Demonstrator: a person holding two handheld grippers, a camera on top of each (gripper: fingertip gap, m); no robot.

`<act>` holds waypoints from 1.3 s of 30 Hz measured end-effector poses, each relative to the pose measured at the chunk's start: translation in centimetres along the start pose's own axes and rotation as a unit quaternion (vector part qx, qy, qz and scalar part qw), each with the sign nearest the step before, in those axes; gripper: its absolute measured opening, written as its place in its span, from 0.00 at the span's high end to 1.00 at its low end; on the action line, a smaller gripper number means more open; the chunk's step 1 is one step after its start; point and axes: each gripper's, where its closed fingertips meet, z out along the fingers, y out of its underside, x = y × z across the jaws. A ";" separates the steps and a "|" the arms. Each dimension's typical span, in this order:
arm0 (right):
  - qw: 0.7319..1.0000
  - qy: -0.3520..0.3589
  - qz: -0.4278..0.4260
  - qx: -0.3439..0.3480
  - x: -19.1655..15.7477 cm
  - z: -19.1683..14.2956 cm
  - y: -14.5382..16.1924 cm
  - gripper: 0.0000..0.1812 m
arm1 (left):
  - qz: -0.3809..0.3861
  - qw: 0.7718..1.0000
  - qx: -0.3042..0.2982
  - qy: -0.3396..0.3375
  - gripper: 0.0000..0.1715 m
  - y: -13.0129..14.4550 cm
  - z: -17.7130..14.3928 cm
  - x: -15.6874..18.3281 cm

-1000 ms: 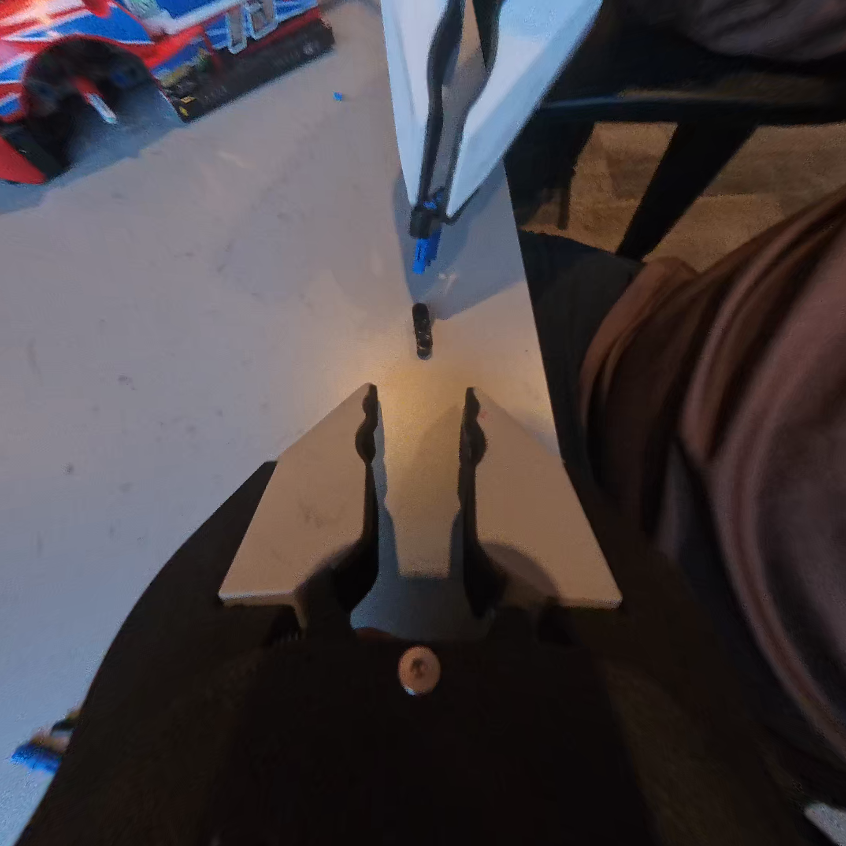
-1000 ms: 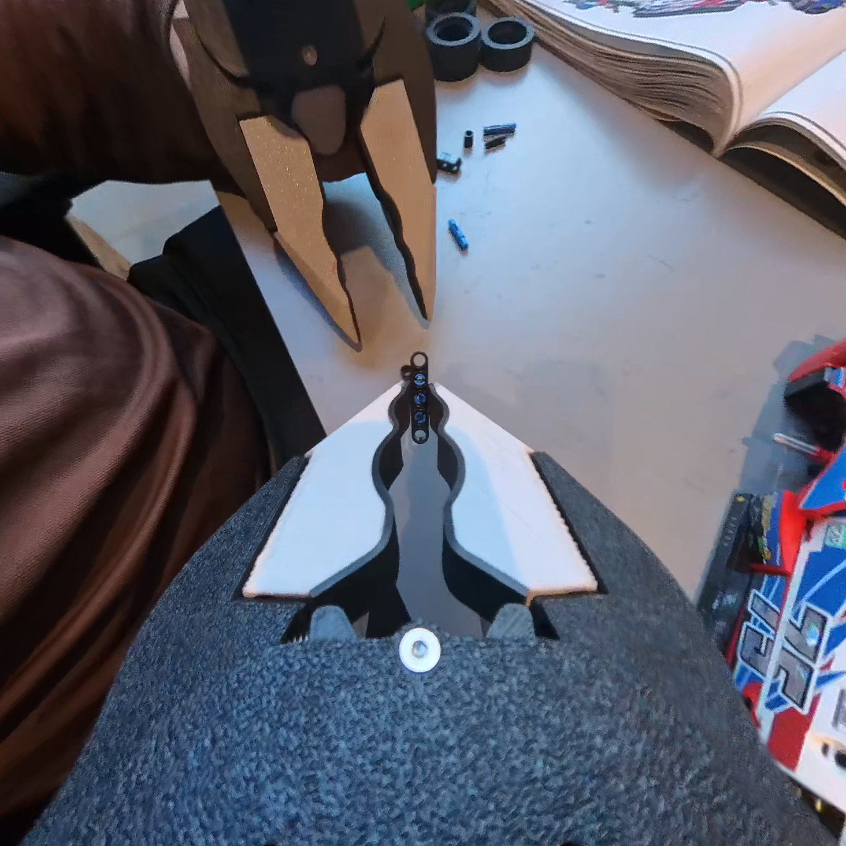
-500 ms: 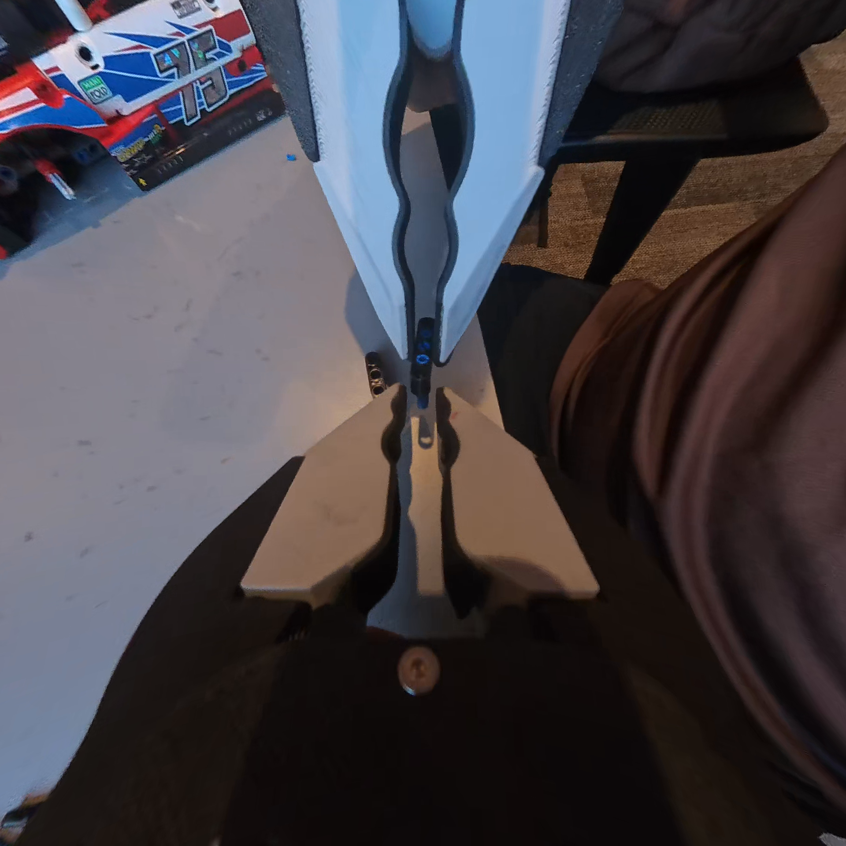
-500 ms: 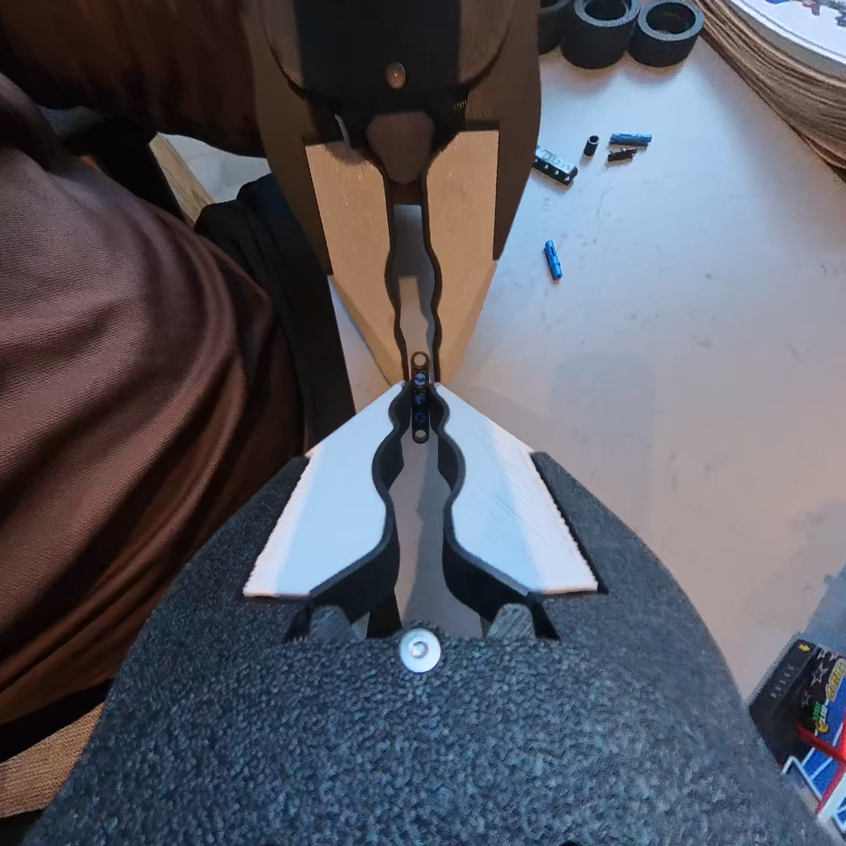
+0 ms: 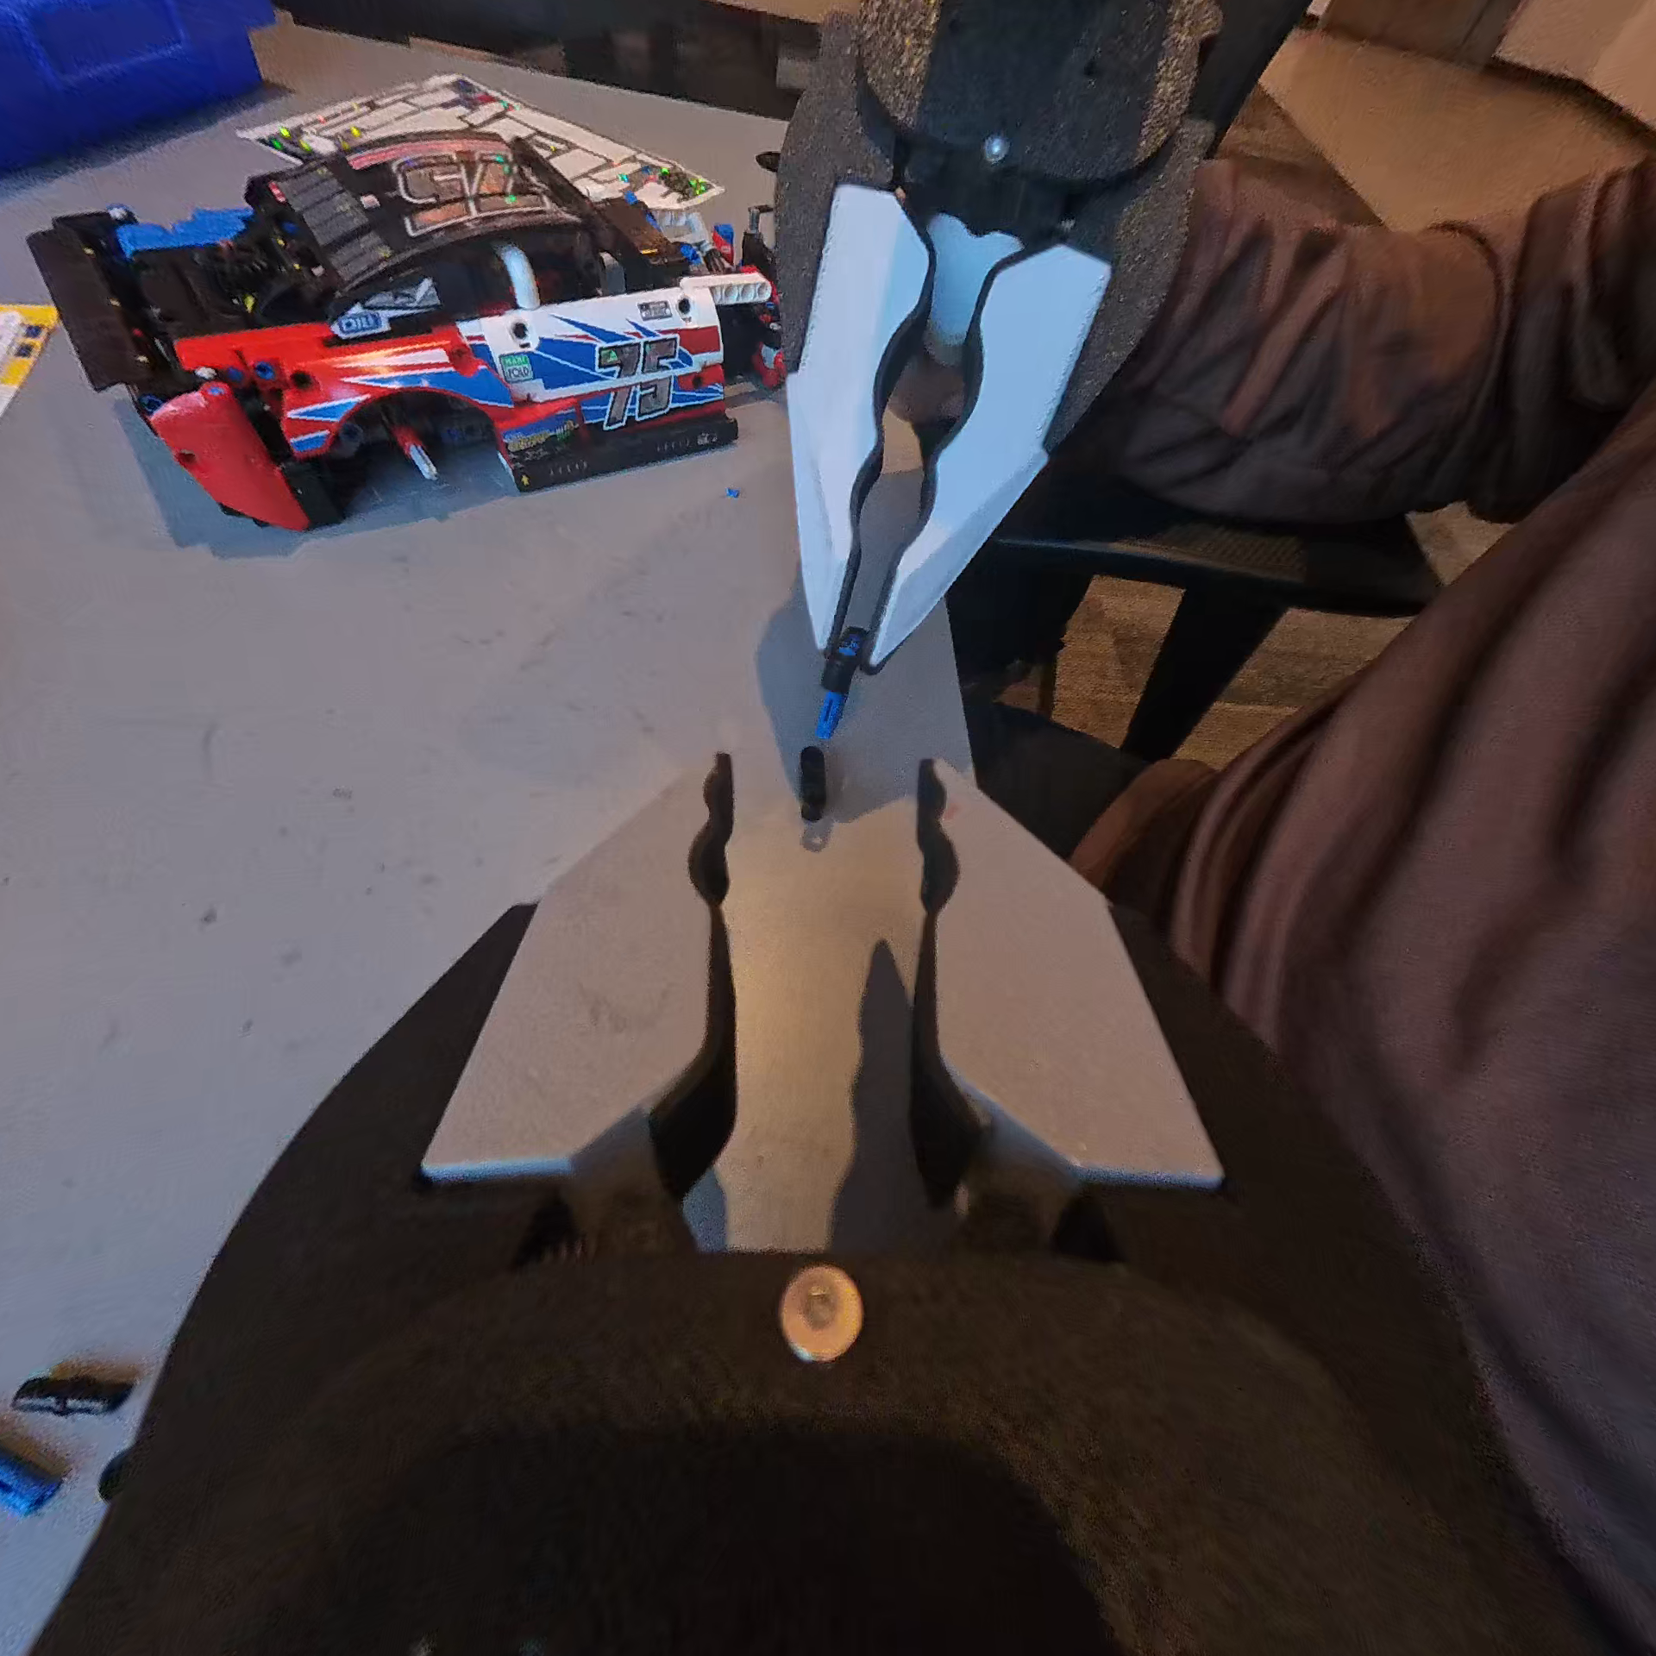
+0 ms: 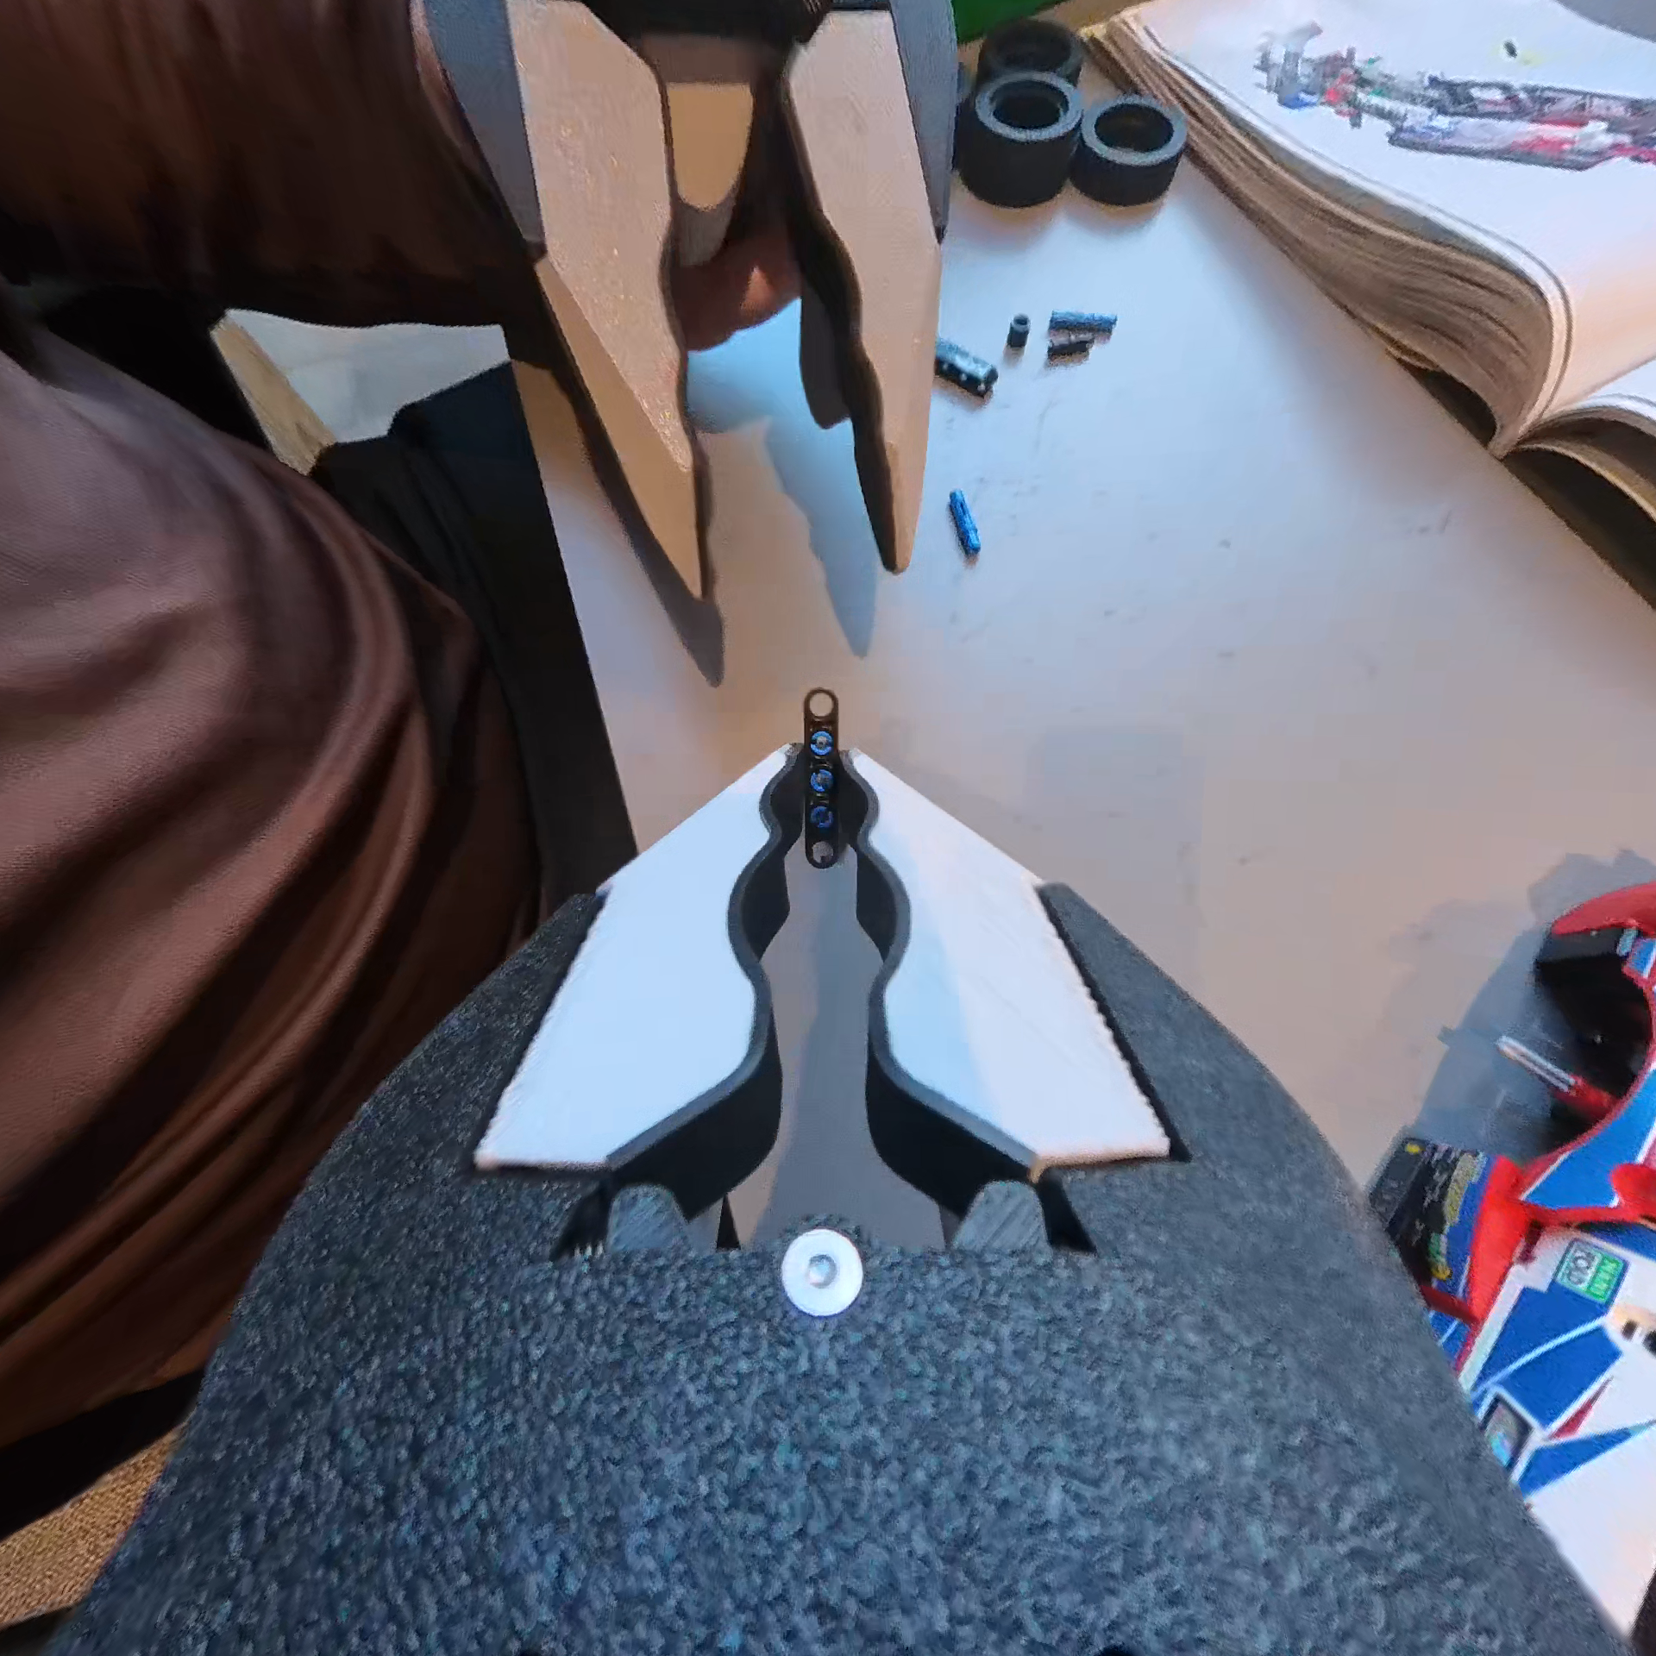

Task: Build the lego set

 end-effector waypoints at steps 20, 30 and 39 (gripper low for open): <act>1.000 -0.022 -0.013 -0.011 -1.6 1.3 0.1 0.96 | -0.006 1.000 -0.028 -0.012 0.95 1.0 0.9 0.3; 1.000 -0.015 -0.003 -0.010 -1.1 1.2 0.6 0.96 | -0.001 0.999 -0.040 -0.012 0.93 1.2 1.6 0.2; 0.999 -0.012 0.036 0.003 0.2 0.8 0.7 0.96 | -0.012 0.999 -0.042 -0.022 0.93 1.8 1.0 -0.2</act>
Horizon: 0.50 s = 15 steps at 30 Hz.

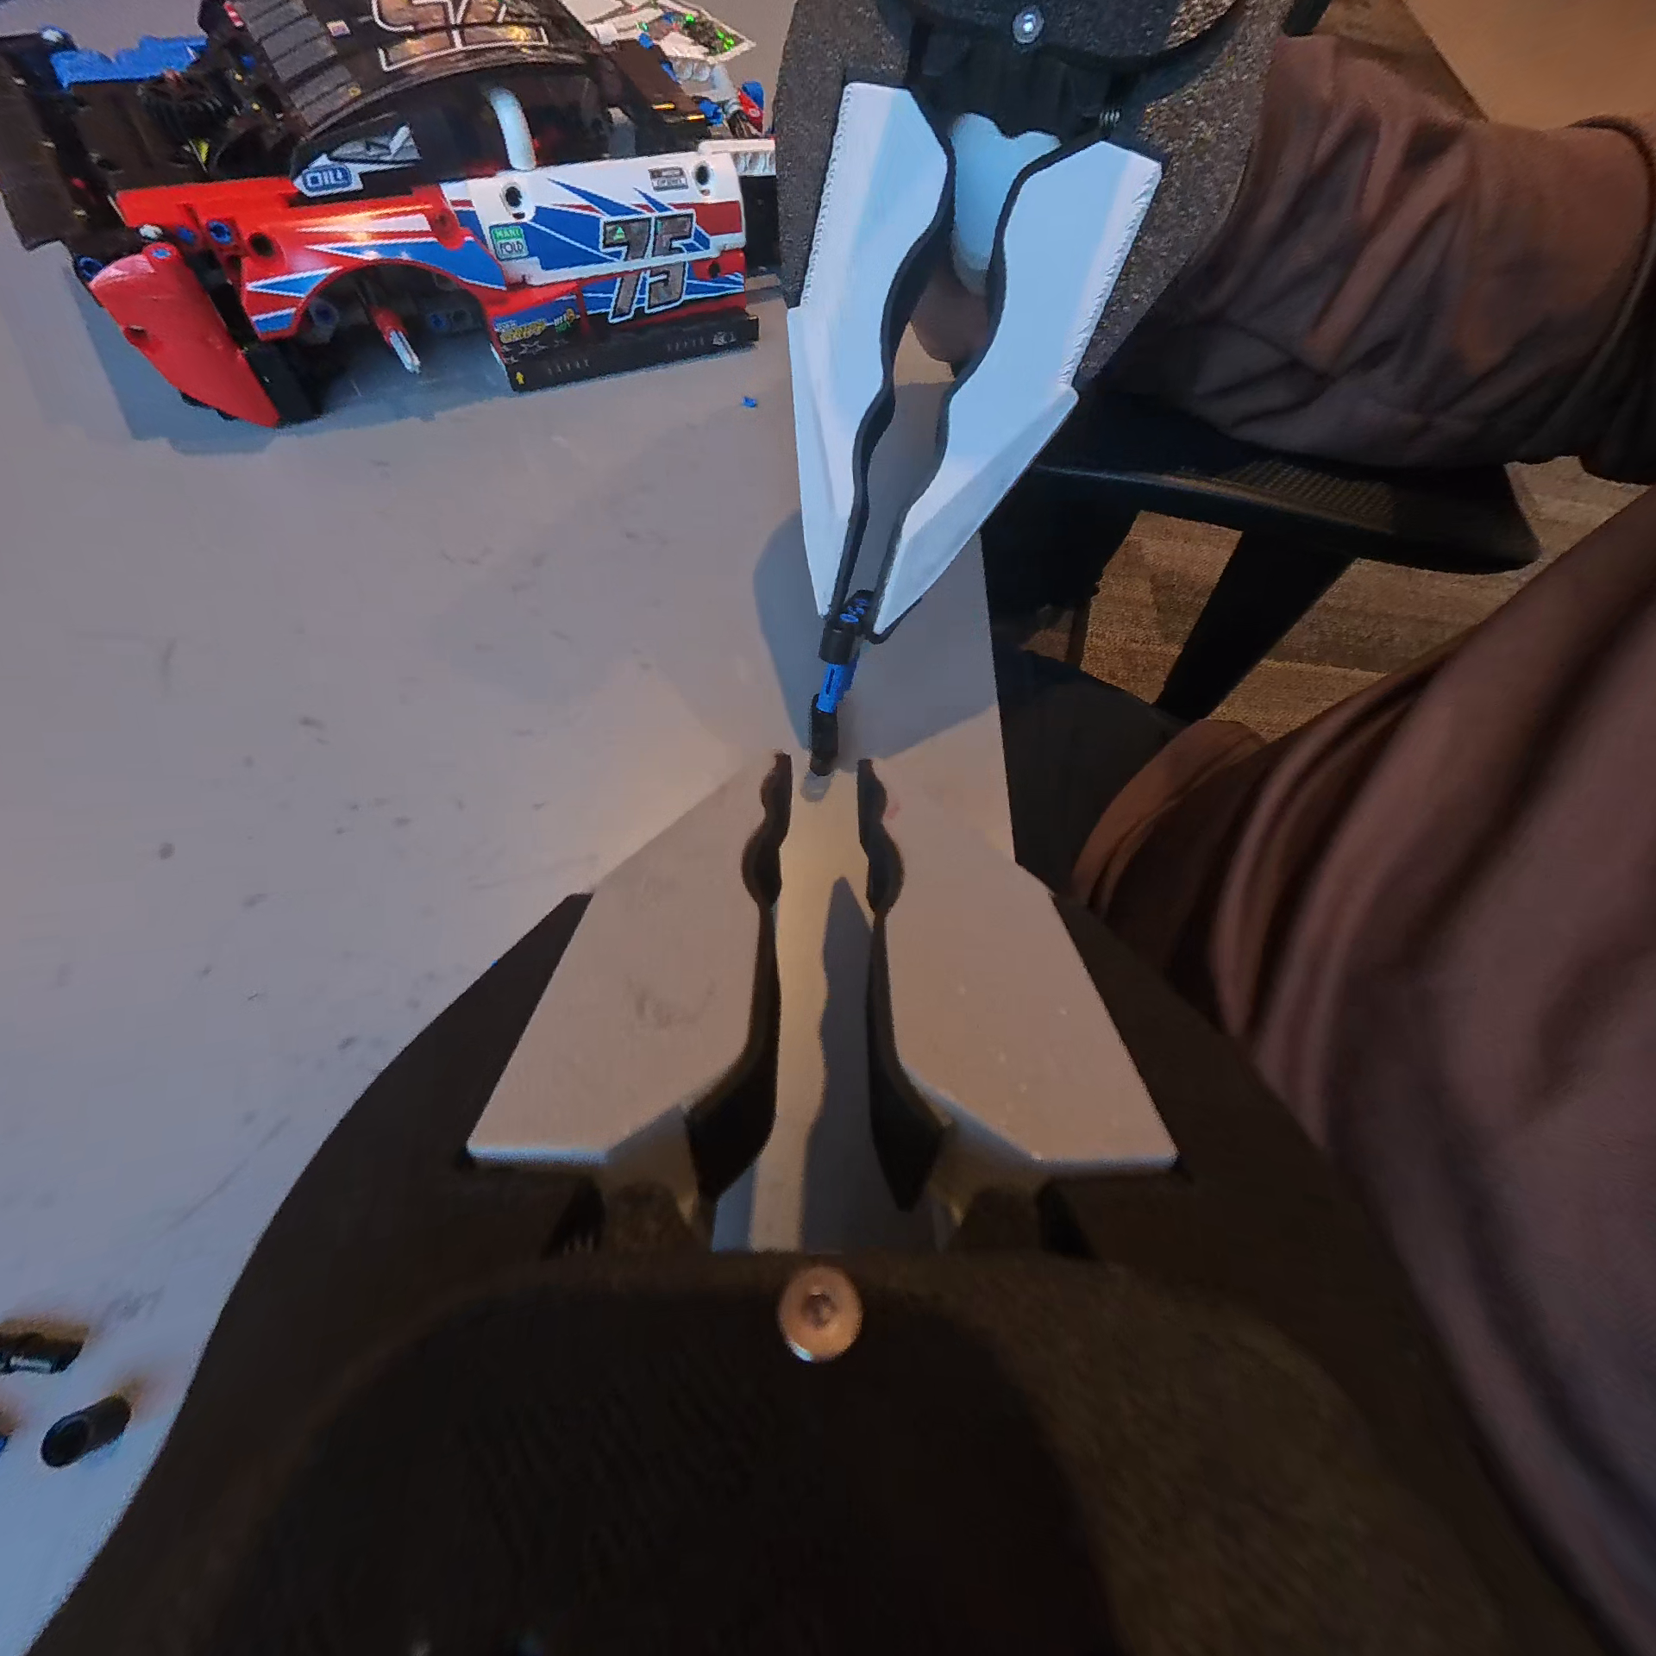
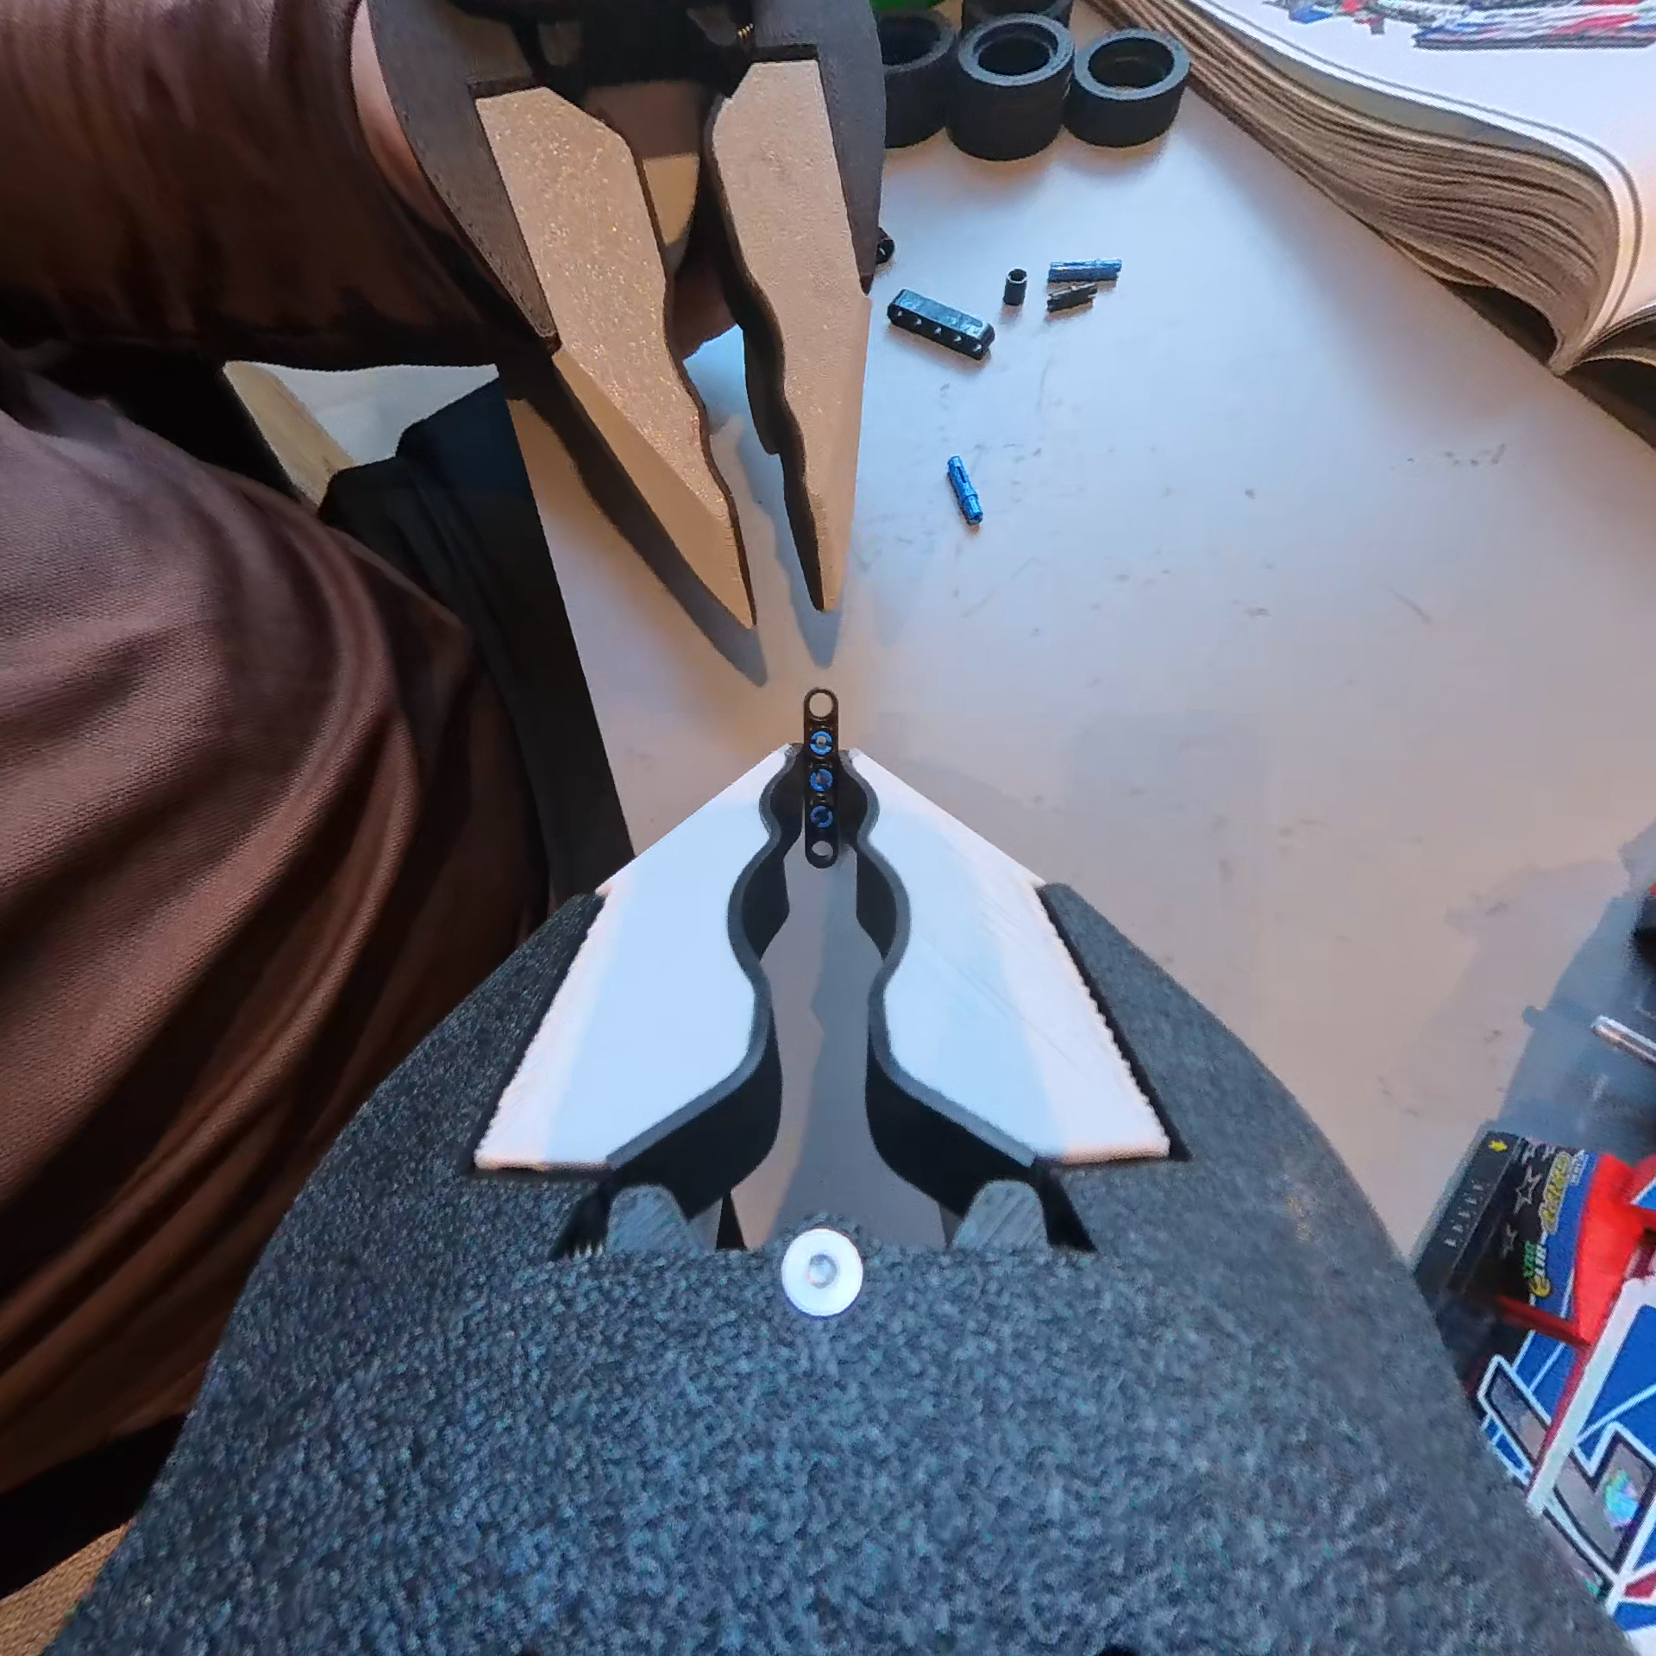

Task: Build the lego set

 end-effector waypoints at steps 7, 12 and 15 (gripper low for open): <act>1.000 0.004 -0.016 -0.018 -0.1 0.4 0.2 0.96 | 0.003 1.000 -0.003 0.009 0.93 -0.3 0.6 0.4; 0.998 0.003 -0.045 -0.042 -0.3 0.4 -0.1 0.96 | 0.028 0.999 -0.013 0.013 0.93 -1.3 1.3 0.7; 0.997 0.005 -0.062 -0.056 -0.4 0.5 -0.2 0.96 | 0.032 0.999 -0.013 0.018 0.93 -1.8 1.7 0.7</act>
